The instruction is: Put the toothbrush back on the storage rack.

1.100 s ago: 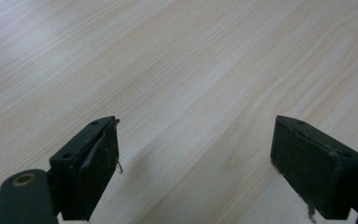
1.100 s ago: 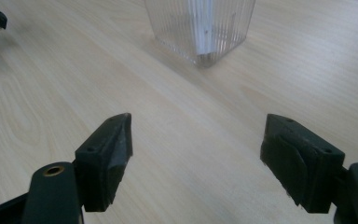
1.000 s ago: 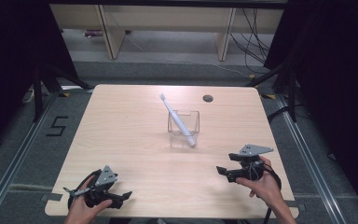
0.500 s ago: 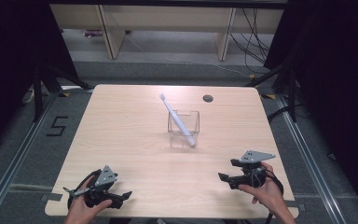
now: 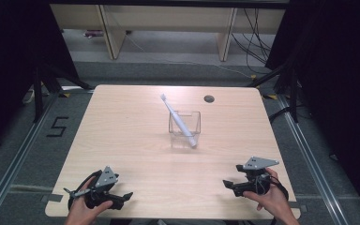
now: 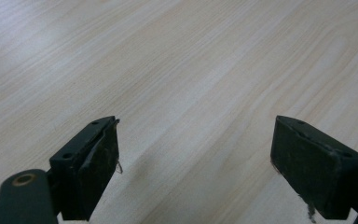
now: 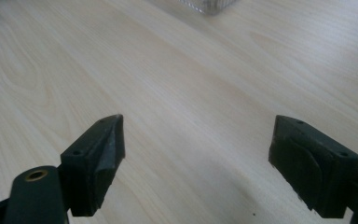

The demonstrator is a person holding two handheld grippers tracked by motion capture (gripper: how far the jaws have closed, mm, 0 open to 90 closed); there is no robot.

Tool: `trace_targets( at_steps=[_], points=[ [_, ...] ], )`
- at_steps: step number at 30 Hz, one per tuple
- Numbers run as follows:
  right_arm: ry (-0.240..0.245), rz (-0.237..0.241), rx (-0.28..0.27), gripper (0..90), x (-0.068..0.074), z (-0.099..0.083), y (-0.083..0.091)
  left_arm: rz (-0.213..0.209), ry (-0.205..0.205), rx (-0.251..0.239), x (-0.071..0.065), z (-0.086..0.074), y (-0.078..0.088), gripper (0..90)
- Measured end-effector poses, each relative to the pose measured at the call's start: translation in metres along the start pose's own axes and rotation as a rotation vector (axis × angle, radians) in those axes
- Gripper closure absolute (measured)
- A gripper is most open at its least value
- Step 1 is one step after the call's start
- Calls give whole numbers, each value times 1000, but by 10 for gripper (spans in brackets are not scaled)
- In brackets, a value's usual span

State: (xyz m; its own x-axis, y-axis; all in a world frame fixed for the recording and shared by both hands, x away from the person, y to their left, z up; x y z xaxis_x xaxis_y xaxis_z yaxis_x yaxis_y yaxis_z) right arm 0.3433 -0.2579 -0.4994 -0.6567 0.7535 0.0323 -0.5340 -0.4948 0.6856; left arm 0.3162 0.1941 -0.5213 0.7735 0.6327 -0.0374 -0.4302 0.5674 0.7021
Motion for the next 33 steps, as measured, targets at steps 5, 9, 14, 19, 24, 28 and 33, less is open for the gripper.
trace_targets(
  at_steps=[5, 9, 14, 19, 24, 28, 33],
  points=[
    [-12, -2, 10, 182, 2, -3, 1, 0, 3, -5, 0, 0, 0, 149],
    [21, -11, -7, 182, 0, -3, 1, 1, -9, 9, 1, 0, 1, 149],
    [13, 6, -1, 182, 0, -5, 2, 1, -10, 8, 1, 0, 1, 149],
    [18, -8, 2, 182, 0, -5, 2, 1, -11, 8, 1, 0, 1, 149],
    [27, -9, -9, 182, 0, -5, 2, 2, -10, 8, 1, 0, 1, 149],
    [22, 1, -9, 182, 1, -6, 2, 2, -11, 9, 1, 0, 1, 149],
    [20, -8, -1, 182, 0, -7, 1, 2, -11, 9, 1, 0, 1, 149]
  ],
)
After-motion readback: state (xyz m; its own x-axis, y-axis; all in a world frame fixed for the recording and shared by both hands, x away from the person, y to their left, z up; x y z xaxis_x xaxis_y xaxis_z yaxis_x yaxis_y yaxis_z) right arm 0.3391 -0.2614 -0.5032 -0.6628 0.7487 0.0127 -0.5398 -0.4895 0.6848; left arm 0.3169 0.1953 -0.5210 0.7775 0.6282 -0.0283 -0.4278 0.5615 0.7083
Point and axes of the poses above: each handheld gripper's, and its own axes: y roughly backward along the jaws, z roughly out of its top, x roughly to its left, the point moved 3 cm from there along -y, roughly forward along the jaws, and after that the axes turned 5 degrees about -z, right-handed, at the moved point
